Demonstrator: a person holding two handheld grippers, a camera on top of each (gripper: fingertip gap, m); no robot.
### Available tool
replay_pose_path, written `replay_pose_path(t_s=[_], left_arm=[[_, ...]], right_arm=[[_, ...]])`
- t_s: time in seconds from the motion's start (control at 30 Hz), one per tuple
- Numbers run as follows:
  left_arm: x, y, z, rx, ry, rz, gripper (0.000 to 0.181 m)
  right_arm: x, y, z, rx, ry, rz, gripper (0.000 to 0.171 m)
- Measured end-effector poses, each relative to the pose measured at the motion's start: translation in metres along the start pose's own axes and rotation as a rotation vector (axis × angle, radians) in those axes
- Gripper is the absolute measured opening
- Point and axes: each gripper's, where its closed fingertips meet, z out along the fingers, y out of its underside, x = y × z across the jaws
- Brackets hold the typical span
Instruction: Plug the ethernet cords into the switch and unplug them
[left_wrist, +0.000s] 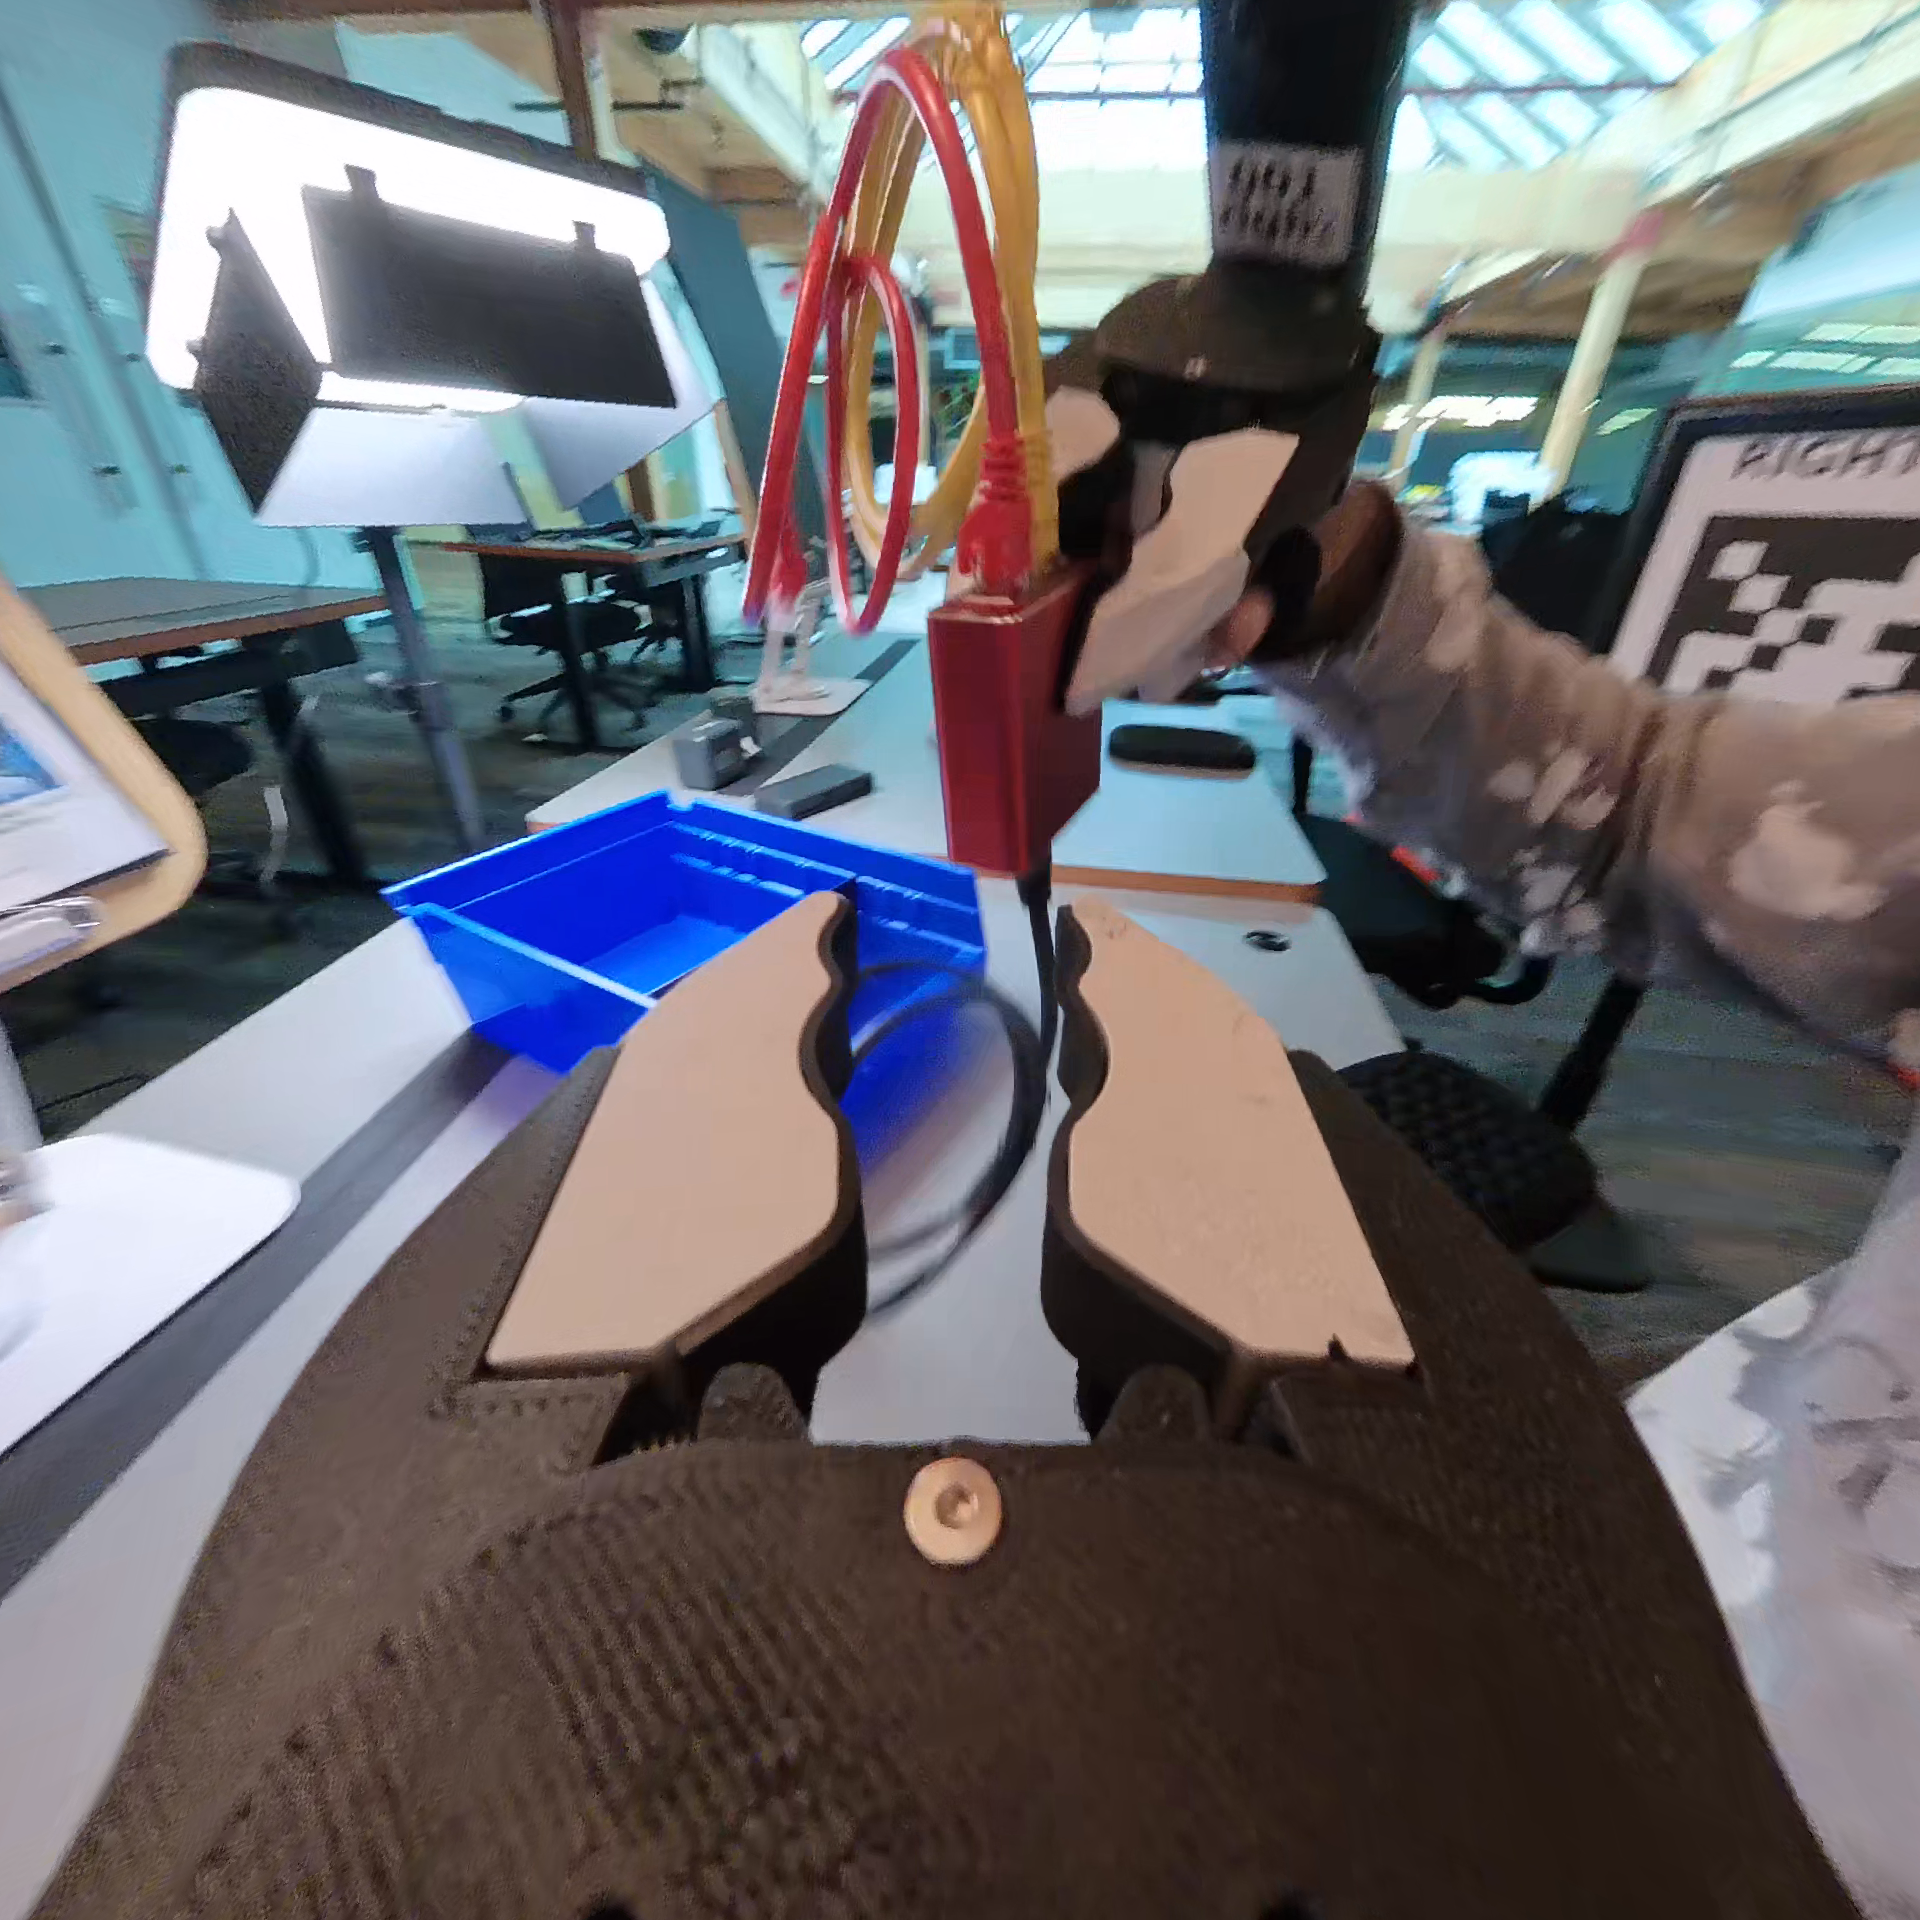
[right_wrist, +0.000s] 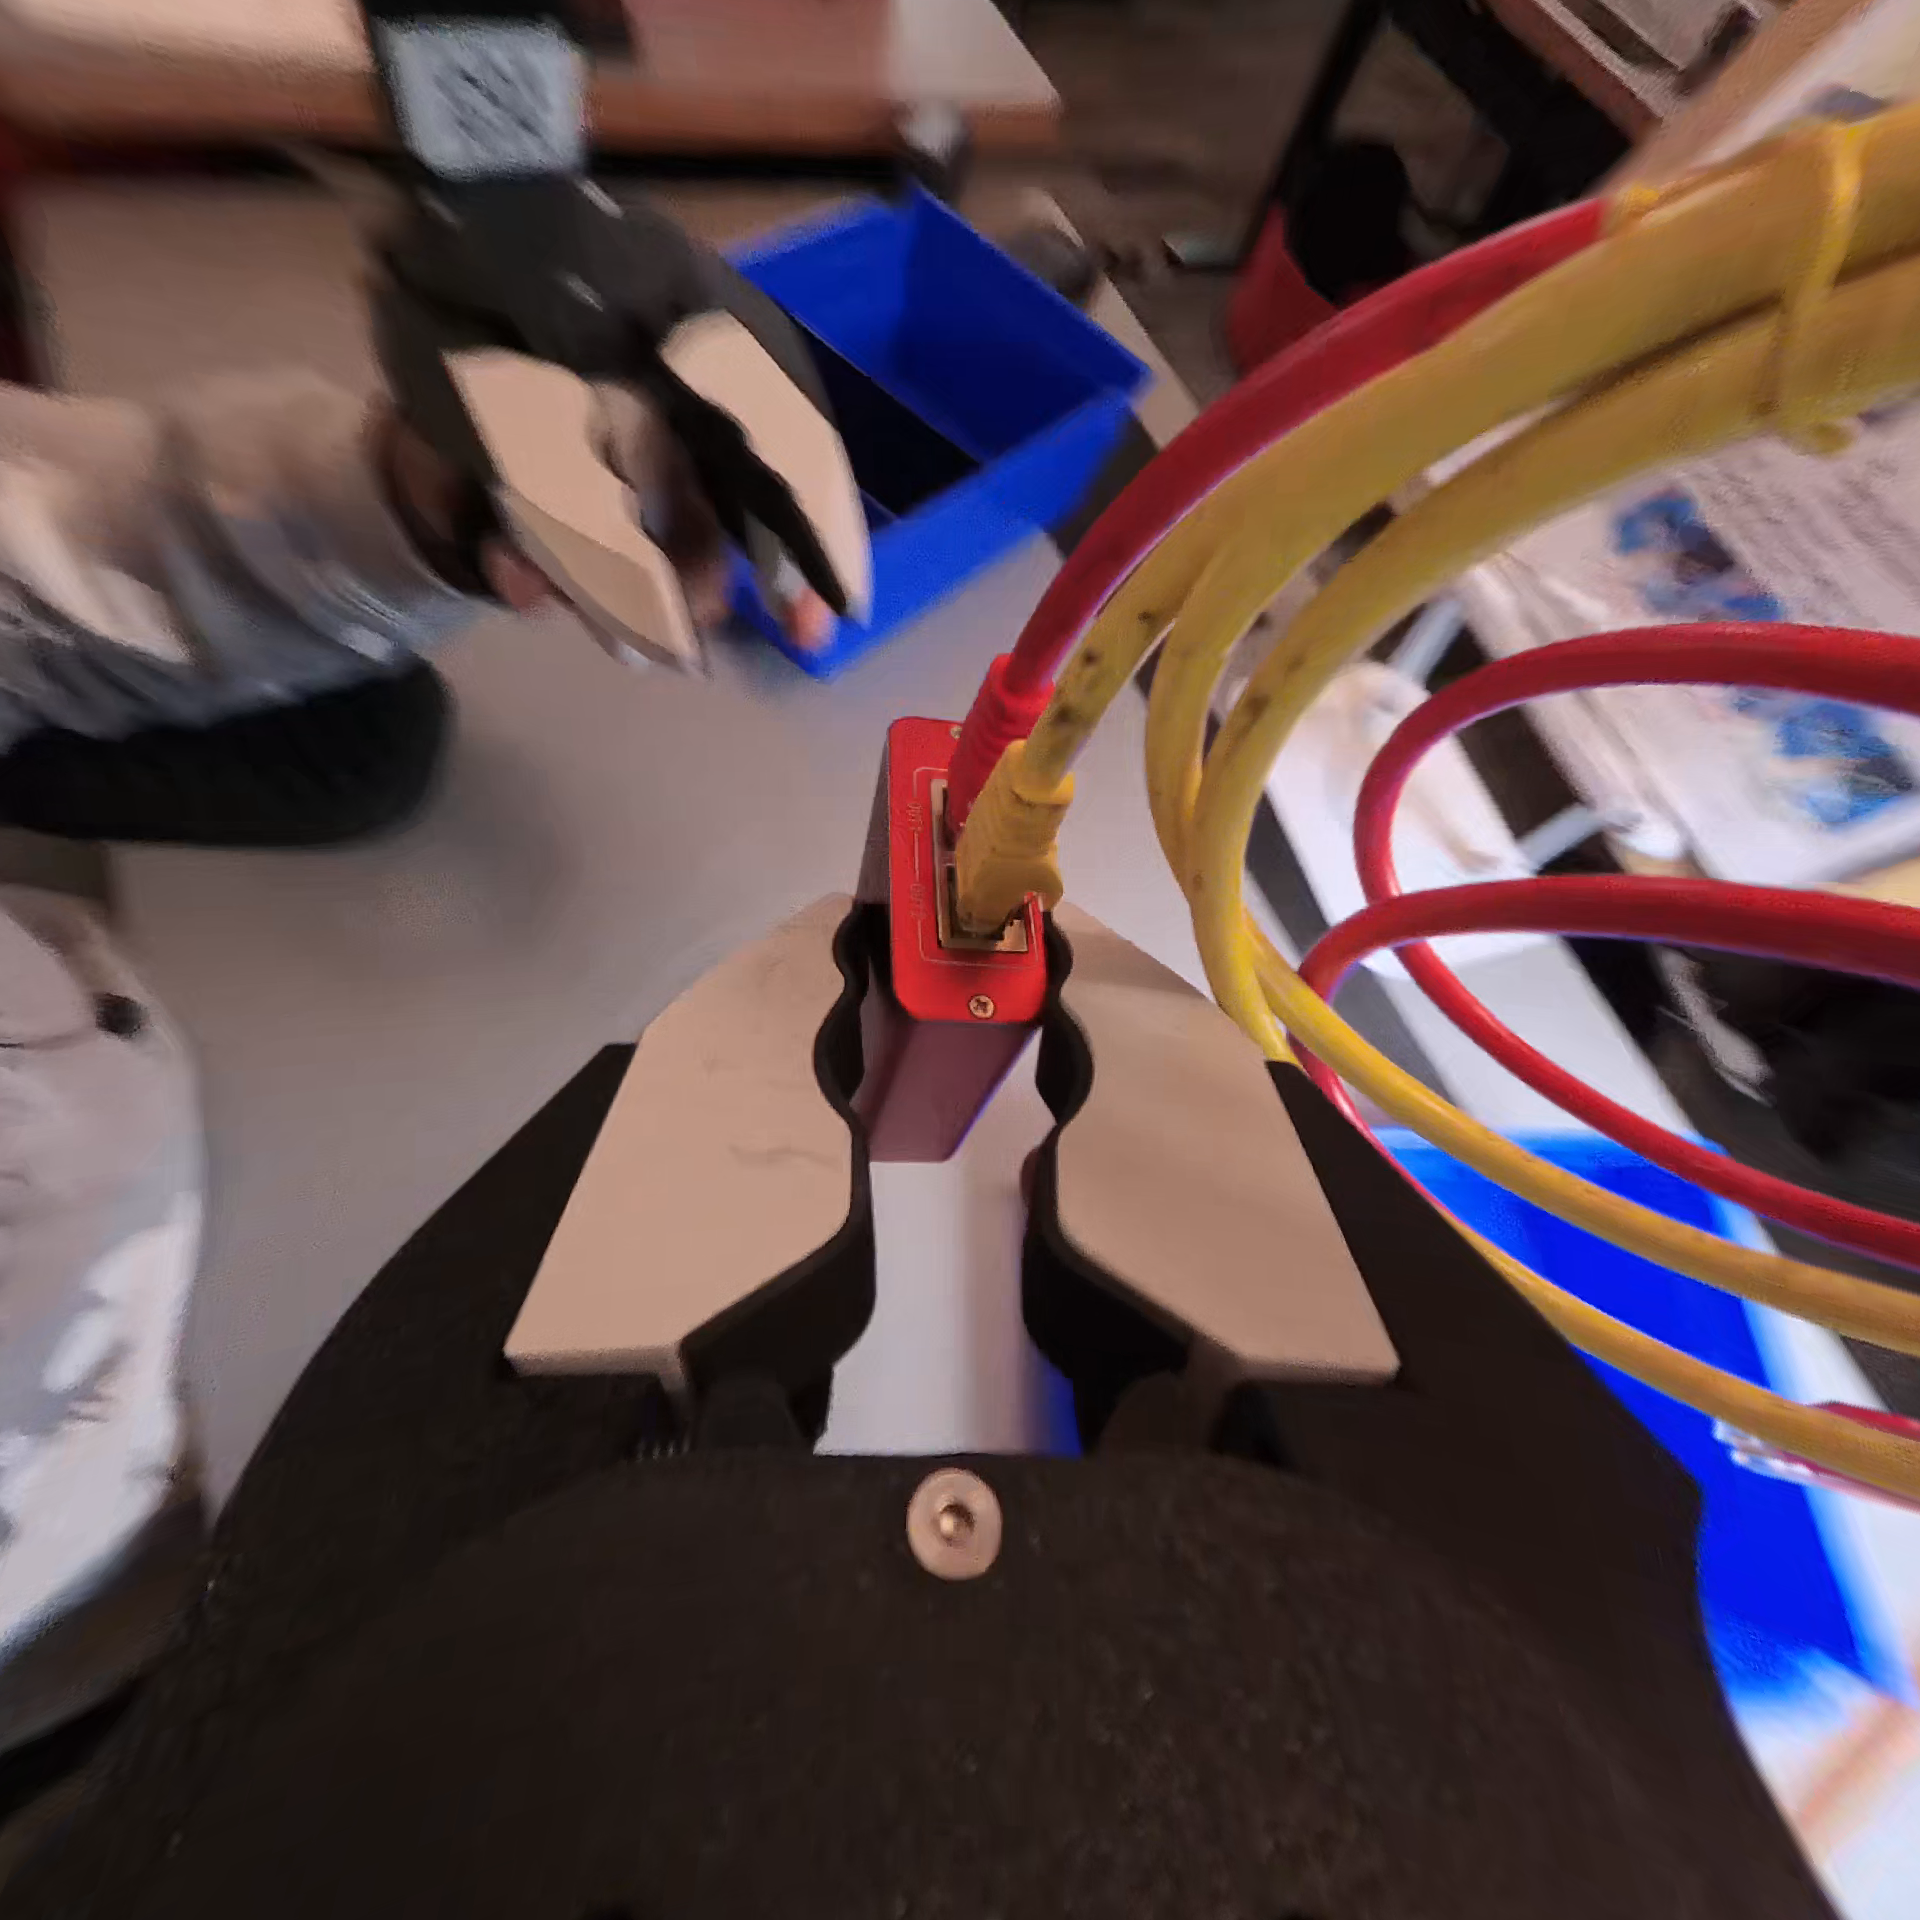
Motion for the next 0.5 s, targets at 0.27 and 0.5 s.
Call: replay_pose_path(t_s=[0.27, 0.5], left_arm=[[-0.011, 0.014, 0.001, -0.107, -0.079, 0.015, 0.039], [-0.015, 0.029, 0.004, -0.19, -0.1, 0.049, 0.038]], right_arm=[[0.134, 0.022, -0.032, -0.309, 0.407, -0.122, 0.028], [0.226, 0.104, -0.015, -0.614, 0.536, -0.081, 0.027]])
